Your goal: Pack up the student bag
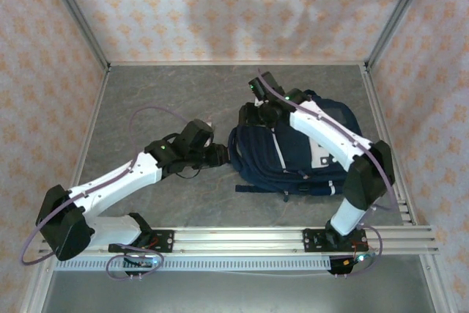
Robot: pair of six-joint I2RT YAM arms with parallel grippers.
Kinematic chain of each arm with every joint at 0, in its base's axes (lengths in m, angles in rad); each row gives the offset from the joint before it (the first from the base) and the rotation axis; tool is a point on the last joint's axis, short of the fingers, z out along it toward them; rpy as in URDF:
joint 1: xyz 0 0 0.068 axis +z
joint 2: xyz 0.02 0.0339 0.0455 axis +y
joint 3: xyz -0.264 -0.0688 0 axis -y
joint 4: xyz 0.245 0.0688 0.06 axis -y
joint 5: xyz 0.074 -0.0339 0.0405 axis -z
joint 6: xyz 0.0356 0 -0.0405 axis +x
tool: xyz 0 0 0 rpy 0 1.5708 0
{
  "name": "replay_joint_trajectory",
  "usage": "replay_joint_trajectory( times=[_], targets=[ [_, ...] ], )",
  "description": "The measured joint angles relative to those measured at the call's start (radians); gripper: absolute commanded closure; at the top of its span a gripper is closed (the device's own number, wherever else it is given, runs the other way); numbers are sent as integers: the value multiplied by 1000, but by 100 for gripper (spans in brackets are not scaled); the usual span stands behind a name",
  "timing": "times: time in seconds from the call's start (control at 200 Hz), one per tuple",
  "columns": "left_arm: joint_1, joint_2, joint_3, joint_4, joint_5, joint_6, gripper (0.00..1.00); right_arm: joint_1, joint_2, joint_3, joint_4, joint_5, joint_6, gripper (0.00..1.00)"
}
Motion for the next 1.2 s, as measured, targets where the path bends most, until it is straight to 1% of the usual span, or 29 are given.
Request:
replay_joint_trajectory(
  times=[0.085,0.235,0.345,0.495,0.545,0.671,0.726,0.851,0.886,1.036,1.196],
  targets=[
    [-4,-1,-9,0,6,2,65,-29,-88,-63,-13,19,-31,48],
    [-30,10,-11,4,10,11,70,-63,-238,-221,-42,32,-77,46],
    [-47,59,-11,16,16,18,72,-69,-262,-297,-52,2,-109,46],
    [-51,184,20,19,22,30,74,-69,-259,-359,-53,-46,-143,47],
    [-51,233,45,20,22,33,75,-69,-254,-367,-53,-50,-153,50],
    [-48,352,122,27,27,49,77,-70,-243,-373,-51,-64,-173,64],
    [-40,397,151,31,32,52,78,-70,-243,-379,-47,-81,-182,73],
    [-16,474,201,34,44,59,79,-71,-243,-398,-25,-124,-204,95],
    [-9,492,217,31,50,65,79,-74,-242,-400,-19,-129,-204,100],
    [32,559,318,-2,58,98,81,-95,-221,-391,29,-151,-158,100],
    [95,569,387,-13,47,132,81,-105,-156,-303,54,-145,-71,100]
  ],
)
